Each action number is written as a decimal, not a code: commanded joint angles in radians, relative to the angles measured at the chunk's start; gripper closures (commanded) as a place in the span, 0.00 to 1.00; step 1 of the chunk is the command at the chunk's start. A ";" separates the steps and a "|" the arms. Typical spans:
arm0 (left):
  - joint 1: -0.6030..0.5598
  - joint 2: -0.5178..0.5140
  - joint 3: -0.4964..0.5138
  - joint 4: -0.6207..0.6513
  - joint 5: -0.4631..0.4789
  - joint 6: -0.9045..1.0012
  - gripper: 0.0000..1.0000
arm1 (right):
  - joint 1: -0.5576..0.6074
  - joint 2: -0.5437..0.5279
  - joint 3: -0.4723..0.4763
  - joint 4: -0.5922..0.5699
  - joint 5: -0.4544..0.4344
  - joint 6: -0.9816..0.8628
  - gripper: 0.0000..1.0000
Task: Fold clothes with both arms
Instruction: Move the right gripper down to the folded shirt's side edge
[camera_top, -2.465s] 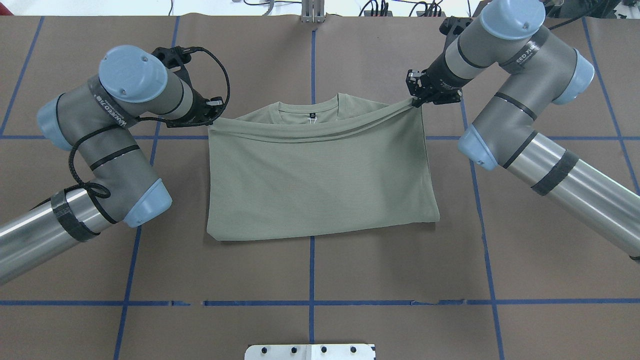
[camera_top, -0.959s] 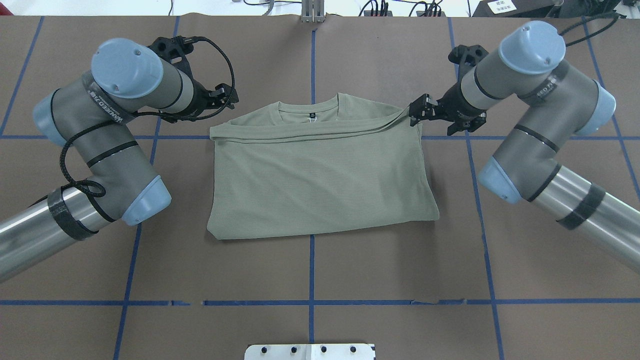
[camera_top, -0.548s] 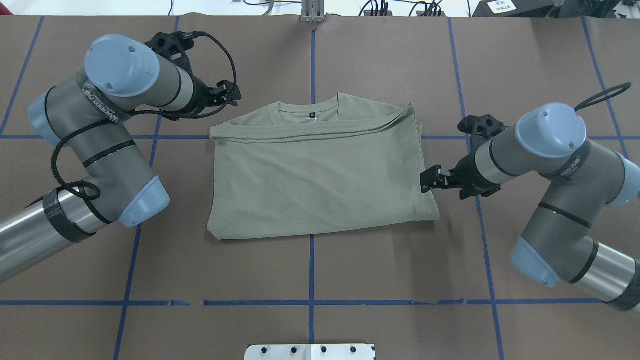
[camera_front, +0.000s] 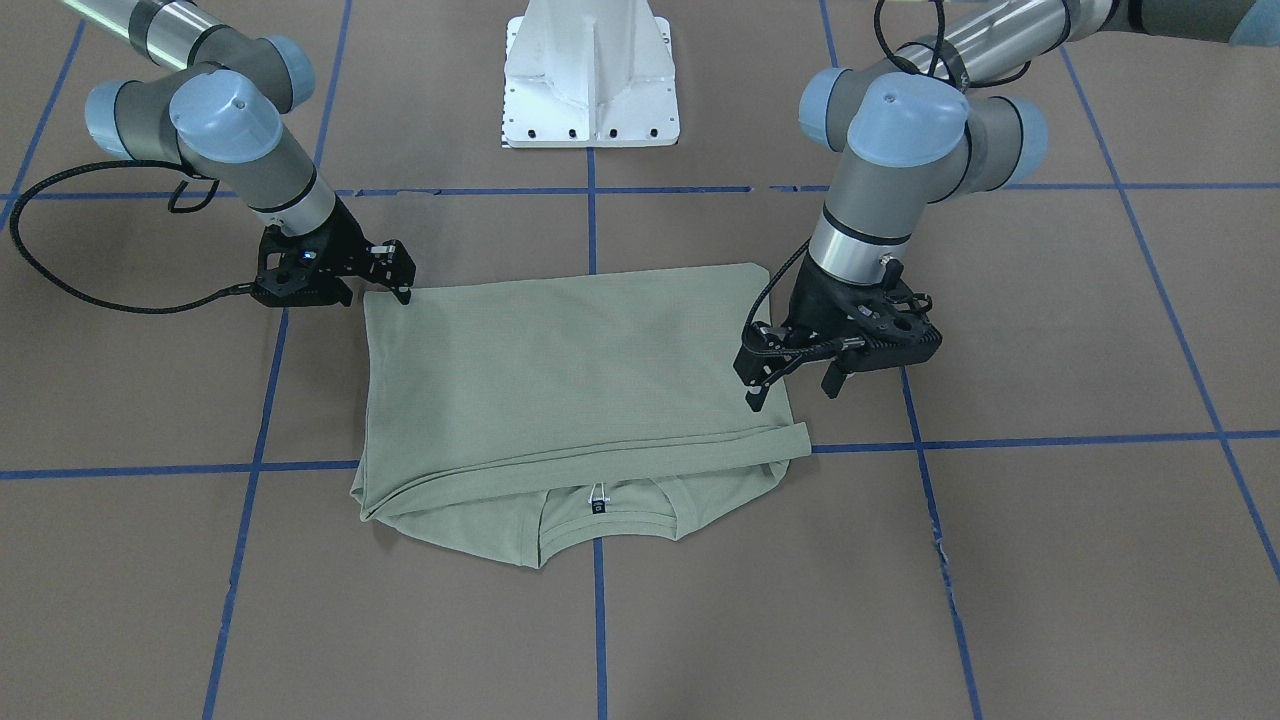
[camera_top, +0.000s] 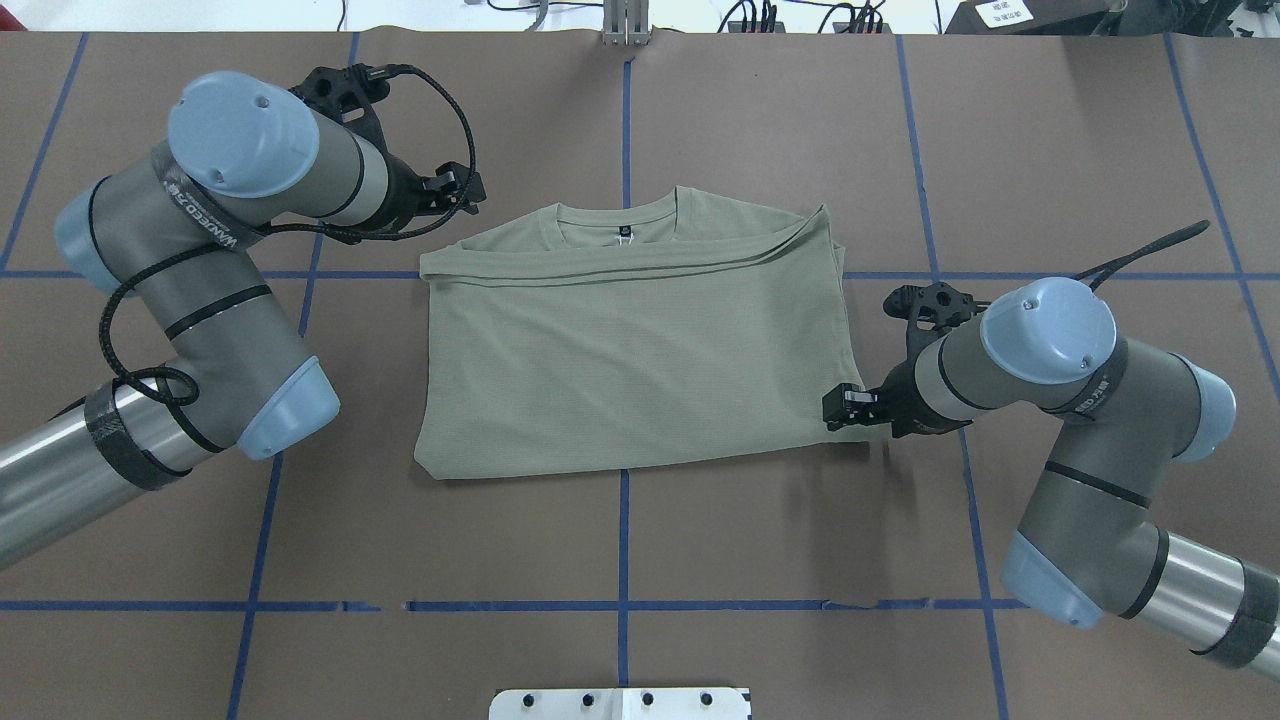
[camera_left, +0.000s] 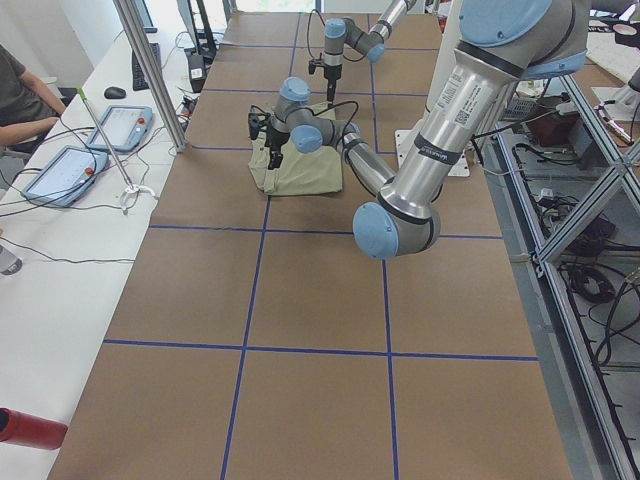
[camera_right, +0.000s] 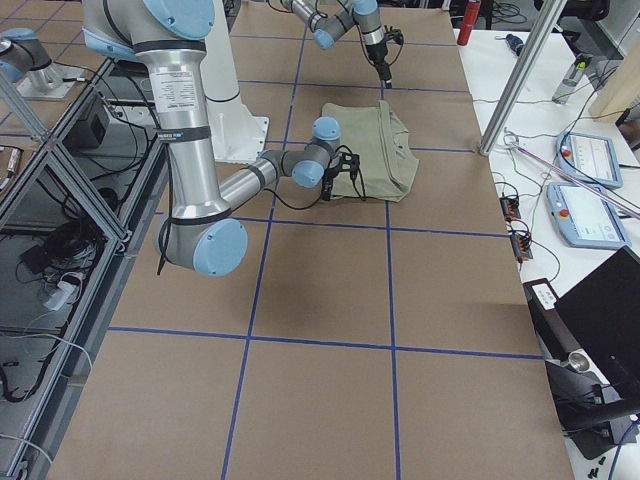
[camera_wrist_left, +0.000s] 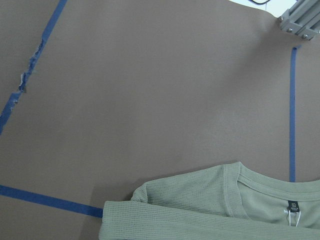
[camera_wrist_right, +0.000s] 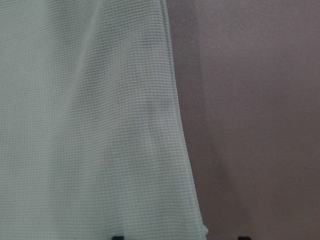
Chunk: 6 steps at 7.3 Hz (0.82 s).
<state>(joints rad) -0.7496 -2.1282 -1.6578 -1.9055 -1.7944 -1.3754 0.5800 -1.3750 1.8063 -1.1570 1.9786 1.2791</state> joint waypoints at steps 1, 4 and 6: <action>0.001 0.002 0.000 -0.001 0.001 -0.001 0.00 | 0.000 0.001 -0.002 -0.003 -0.001 0.000 0.56; 0.004 0.016 -0.008 -0.001 0.007 0.003 0.00 | 0.000 0.001 -0.001 -0.003 0.000 0.000 1.00; 0.004 0.016 -0.008 -0.003 0.007 0.004 0.00 | 0.006 -0.001 0.008 -0.001 0.011 -0.001 1.00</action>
<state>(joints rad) -0.7459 -2.1134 -1.6644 -1.9071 -1.7875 -1.3722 0.5821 -1.3747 1.8077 -1.1593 1.9824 1.2790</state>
